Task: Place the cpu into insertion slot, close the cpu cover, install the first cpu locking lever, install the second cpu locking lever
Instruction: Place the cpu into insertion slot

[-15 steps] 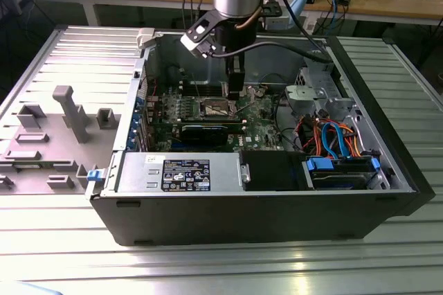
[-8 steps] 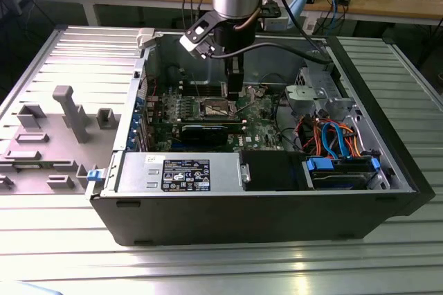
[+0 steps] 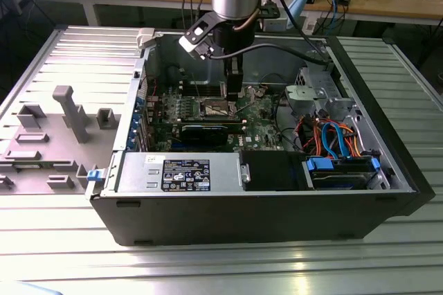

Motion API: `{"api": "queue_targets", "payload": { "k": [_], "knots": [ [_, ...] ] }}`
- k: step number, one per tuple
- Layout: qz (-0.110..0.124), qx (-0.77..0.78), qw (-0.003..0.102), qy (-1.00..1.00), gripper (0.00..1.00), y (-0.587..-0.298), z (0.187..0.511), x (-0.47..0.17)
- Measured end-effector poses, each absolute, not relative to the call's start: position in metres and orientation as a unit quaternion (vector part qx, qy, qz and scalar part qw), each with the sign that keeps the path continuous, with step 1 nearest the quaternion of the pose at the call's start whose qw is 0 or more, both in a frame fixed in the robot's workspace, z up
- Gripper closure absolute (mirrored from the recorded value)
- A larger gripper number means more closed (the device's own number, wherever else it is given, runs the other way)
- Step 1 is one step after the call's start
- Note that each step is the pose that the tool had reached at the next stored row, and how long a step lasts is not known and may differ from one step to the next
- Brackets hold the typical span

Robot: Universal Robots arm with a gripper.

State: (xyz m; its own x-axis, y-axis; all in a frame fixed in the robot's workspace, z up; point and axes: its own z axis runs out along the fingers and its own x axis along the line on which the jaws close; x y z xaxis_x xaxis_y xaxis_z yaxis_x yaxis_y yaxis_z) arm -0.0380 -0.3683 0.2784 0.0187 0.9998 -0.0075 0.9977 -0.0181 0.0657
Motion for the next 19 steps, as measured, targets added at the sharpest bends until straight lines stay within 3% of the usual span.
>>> {"api": "queue_targets", "payload": {
  "k": [19],
  "knots": [
    [0.020, 0.713, 0.026, 0.700, 0.45, -0.3682, 0.2704, -0.0401]
  ]
}}
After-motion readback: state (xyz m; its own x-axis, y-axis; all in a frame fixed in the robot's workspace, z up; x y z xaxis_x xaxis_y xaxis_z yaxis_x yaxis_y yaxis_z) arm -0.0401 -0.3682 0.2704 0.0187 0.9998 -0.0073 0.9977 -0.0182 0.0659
